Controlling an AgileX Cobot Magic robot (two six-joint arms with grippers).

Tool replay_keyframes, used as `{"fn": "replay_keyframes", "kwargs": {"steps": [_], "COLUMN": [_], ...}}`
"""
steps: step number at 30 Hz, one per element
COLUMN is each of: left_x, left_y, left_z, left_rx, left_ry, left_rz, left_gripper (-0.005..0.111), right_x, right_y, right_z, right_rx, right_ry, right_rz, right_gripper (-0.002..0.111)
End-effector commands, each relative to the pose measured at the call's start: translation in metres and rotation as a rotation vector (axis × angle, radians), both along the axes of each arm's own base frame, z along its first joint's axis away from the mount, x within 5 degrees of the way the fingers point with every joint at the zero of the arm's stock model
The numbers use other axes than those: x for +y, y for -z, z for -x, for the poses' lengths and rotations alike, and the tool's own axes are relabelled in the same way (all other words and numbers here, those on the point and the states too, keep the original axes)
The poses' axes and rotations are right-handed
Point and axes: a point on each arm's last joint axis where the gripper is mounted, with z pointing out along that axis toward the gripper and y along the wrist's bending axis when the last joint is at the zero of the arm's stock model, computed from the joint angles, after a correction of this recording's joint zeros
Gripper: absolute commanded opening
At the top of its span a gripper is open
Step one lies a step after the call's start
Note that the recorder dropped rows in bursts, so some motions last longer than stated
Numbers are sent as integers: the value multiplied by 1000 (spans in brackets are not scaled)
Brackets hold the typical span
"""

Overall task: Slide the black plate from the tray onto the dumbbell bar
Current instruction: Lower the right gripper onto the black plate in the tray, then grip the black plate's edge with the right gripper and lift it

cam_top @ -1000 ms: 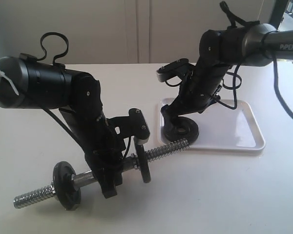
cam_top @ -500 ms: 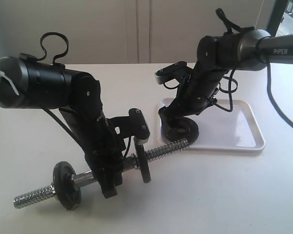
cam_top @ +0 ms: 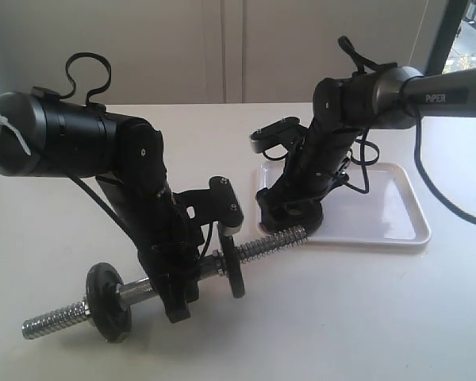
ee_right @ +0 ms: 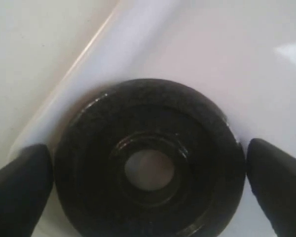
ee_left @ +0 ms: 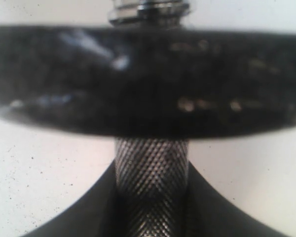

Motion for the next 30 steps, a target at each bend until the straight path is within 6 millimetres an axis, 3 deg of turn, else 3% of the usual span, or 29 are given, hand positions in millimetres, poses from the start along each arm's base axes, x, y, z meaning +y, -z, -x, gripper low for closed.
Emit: {"fn": "replay_keyframes", "kwargs": {"steps": [1,9,13,16,20,23,27,30], "left_x": [-2,-2,-2,-2,-2,-2,-2,-2], "left_y": [-24,-24,-24,-24,-24,-24,-24,-24], "left_z": [2,2,2,2,2,2,2,2], "left_rx": [-28,-28,-30,-31,-32,-32,-32,-32], "left_ry": [-29,-29,-29,-30,-27,-27,-27,-27], "left_rz": [83,83,84,85,84,84,84,84], "left_gripper": [0,0,0,0,0,0,0,0], "right_x": [-1,-2,-2,-2,-3,-3,-3,-3], "right_y": [1,4,20,23,20,13,-2,-24], "right_z": [-1,1,2,3,3,0,-3,-3], "right_rx": [-7,25,78,86,102,86,58,23], "right_ry": [10,20,18,18,42,30,30,30], "right_rz": [25,31,51,54,56,70,62,48], "right_gripper": [105,105,105,98,47,24,0,0]}}
